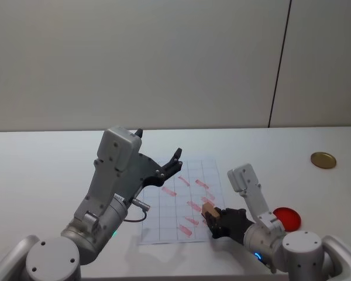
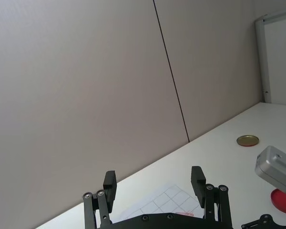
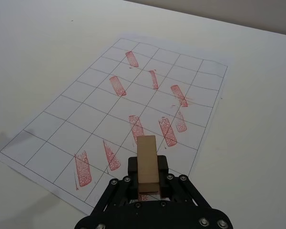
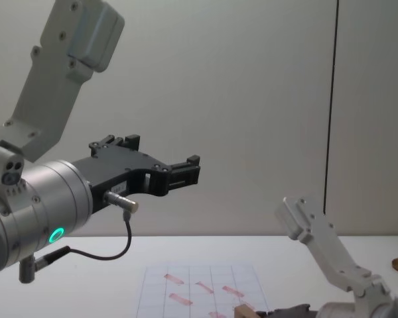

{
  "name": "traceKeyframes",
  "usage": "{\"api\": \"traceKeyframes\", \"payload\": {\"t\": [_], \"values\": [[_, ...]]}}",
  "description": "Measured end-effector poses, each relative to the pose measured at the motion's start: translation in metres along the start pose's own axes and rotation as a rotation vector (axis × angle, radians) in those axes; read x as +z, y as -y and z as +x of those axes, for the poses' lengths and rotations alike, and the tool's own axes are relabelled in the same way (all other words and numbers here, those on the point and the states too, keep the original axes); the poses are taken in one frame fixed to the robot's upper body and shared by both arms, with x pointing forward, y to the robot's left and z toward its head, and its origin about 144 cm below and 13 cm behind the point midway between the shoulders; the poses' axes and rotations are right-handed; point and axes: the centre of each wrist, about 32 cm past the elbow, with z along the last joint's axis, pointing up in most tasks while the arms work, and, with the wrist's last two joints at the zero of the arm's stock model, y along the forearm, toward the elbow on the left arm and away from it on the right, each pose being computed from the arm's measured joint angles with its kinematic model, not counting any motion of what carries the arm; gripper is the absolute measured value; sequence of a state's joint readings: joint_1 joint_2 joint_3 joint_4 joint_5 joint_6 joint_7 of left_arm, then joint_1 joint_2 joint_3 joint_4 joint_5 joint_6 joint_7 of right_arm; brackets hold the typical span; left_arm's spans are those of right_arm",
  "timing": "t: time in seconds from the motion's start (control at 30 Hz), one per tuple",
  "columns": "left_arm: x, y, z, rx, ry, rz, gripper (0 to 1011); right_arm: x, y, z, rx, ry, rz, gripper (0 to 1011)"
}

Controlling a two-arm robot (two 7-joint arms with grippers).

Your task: Use the one hand to pick up the stamp and affix it onto the A4 paper.

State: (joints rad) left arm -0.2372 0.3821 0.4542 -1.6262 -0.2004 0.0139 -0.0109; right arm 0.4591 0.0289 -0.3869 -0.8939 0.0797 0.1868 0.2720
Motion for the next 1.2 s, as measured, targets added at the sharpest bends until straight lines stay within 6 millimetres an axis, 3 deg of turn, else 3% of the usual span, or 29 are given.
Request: {"api": "traceKeyframes", "payload": {"t": [0.4,0.93,1.2], "values": [[0.000,0.000,0.000,0.000,0.000,0.000,993,0.009,0.005,0.000,-0.013,0.018,0.066,219],[0.000,0.000,0.000,0.000,0.000,0.000,993,0.057,0.027,-0.006,-0.040,0.072,0.260,219],[0.000,0.000,0.000,0.000,0.000,0.000,993,0.069,0.039,-0.006,-0.087,0.079,0.284,219]]}}
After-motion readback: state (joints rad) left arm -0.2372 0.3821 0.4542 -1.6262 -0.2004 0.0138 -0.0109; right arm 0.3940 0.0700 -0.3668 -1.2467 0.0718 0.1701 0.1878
